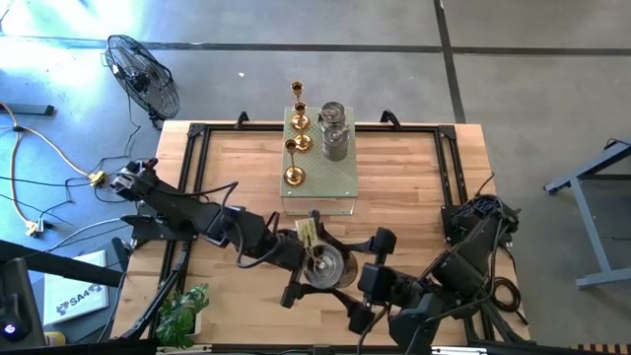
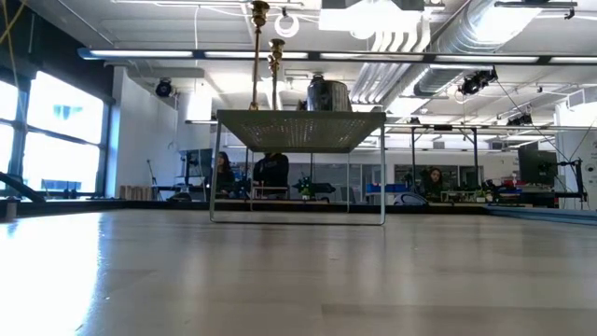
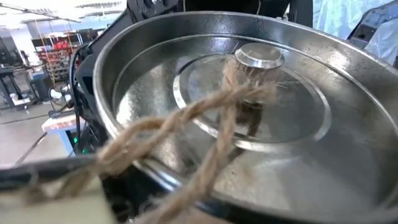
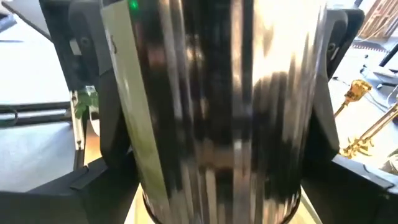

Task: Pick & Place candle stick holders
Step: Put the green scented candle on the shelf aligned with the other brown scented candle

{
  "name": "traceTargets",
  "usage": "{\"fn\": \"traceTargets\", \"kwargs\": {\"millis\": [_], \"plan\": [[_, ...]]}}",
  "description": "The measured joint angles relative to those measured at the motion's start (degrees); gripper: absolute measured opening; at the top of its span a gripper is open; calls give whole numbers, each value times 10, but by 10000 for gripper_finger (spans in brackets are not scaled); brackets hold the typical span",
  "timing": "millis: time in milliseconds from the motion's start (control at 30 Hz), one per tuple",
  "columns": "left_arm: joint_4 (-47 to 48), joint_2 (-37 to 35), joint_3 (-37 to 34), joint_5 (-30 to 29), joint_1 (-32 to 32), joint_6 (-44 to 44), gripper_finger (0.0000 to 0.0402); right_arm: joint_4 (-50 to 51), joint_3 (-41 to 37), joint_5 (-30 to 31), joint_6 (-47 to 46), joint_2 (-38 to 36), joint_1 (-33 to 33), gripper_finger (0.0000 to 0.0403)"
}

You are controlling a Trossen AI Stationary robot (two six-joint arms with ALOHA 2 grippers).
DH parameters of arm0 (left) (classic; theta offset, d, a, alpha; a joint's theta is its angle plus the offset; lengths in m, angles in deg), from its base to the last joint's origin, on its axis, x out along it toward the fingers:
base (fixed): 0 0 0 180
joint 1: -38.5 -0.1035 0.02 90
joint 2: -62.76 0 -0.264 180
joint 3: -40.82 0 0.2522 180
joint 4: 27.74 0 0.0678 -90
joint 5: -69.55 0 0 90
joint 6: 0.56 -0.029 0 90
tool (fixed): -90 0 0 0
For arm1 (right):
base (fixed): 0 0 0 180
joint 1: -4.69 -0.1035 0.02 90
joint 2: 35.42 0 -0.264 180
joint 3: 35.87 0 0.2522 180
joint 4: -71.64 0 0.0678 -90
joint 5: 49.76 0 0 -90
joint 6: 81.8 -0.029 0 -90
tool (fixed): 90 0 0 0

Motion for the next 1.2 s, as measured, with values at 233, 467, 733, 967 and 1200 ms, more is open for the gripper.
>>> {"fn": "traceTargets", "kwargs": {"millis": [233,467,733,967,1200], "plan": [[6,-2,0,2,0,2,364,-14,0,-49,8,0,18,390],[5,-1,0,5,0,0,364,-14,0,-112,1,0,44,390],[4,-2,0,4,0,0,364,-14,0,-86,1,0,42,390],[4,-2,0,4,0,0,364,-15,0,-84,9,0,41,360],[3,-2,0,7,0,0,374,-13,0,-73,14,0,39,354]]}}
